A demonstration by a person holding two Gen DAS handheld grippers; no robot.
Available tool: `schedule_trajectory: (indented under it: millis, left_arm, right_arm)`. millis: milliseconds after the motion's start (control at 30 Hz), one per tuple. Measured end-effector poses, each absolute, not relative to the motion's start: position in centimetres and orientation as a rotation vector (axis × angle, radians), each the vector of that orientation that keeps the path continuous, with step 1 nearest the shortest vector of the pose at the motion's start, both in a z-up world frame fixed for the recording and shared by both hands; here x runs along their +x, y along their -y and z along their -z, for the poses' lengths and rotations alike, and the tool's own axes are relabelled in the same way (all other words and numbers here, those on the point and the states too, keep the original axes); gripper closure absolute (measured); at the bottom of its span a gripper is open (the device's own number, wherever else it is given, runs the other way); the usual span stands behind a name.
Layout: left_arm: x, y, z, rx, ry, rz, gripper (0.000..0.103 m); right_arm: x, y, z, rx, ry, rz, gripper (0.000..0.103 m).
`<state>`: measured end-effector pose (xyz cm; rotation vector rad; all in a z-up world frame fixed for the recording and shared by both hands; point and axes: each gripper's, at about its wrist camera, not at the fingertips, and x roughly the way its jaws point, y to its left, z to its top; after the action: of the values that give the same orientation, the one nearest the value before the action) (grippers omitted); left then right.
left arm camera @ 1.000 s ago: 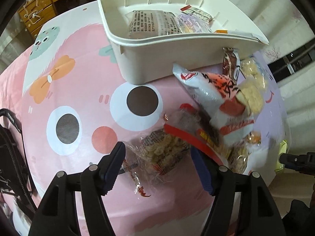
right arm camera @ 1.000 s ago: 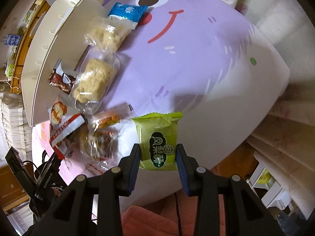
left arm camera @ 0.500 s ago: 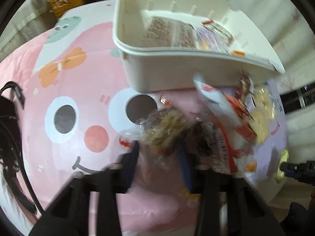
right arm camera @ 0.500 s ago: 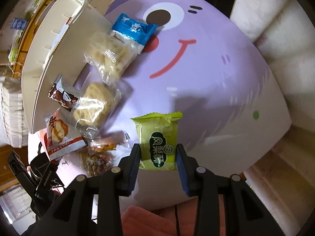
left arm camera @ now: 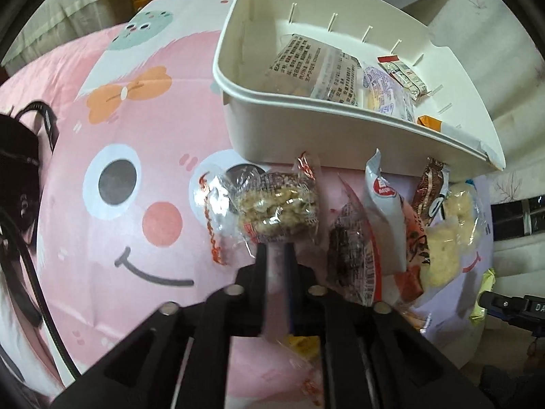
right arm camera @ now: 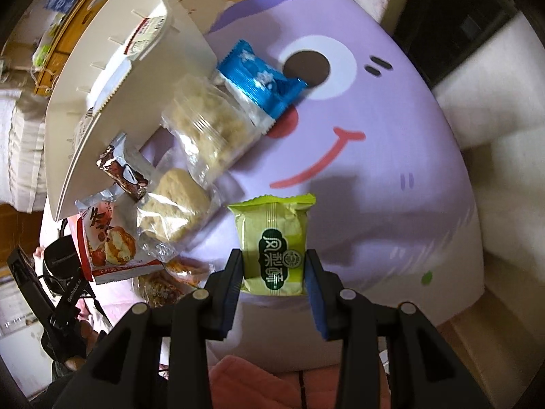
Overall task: Organize snacks
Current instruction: 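Close the left tool on the white-and-red printed pack while the right tool holds the green pack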
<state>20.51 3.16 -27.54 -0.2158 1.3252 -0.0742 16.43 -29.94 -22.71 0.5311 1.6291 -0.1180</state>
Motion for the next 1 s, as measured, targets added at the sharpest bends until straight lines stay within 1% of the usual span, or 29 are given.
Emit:
schedule_trajectory:
  millis: [33,100,167,333,400,567,733,933,1000]
  left_arm:
    - [20.4,-3.1,27.4,-0.222,-1.333,0.054,0.078]
    - [20.2,-3.2,26.9,-0.248,-1.329,0.051,0.076]
    - [19.8,-3.2,26.1,-0.282,-1.323,0.052,0.069]
    - [19.1,-3.4,24.2,-0.386,-1.318,0.095,0.057]
    - [19.3,-3.0,23.7,-0.397,-1.312,0.101,0.056]
    - [19.9,-2.5,23.4,-0.439,-1.333,0.134,0.05]
    - [20.4,-2.0,23.1,-0.501,-1.328,0.188,0.045]
    - [20.9,-0.9,24.1,-0.459,-1.36,0.176,0.047]
    - [20.9,-0.9,24.5,-0.441,-1.368,0.149,0.053]
  right_arm:
    - [16.8,30.1,22.6,0.522,-1.627,0.106,0.067]
    - [17.3,30.2,22.3,0.505,-1.621,0.086,0.067]
    - [17.8,29.6,22.5,0.491,-1.615,0.074,0.067]
    - [18.6,29.5,22.5,0.472,-1.605,0.046,0.067]
    - [18.9,29.5,22.5,0.467,-1.604,0.032,0.067]
    - [18.8,29.5,22.5,0.465,-1.601,0.009,0.067]
    - [19.0,29.6,22.2,0.454,-1.589,0.001,0.067]
    - [18.9,29.9,22.1,0.456,-1.586,-0.004,0.067]
    - [18.9,30.0,22.0,0.454,-1.584,-0.005,0.067]
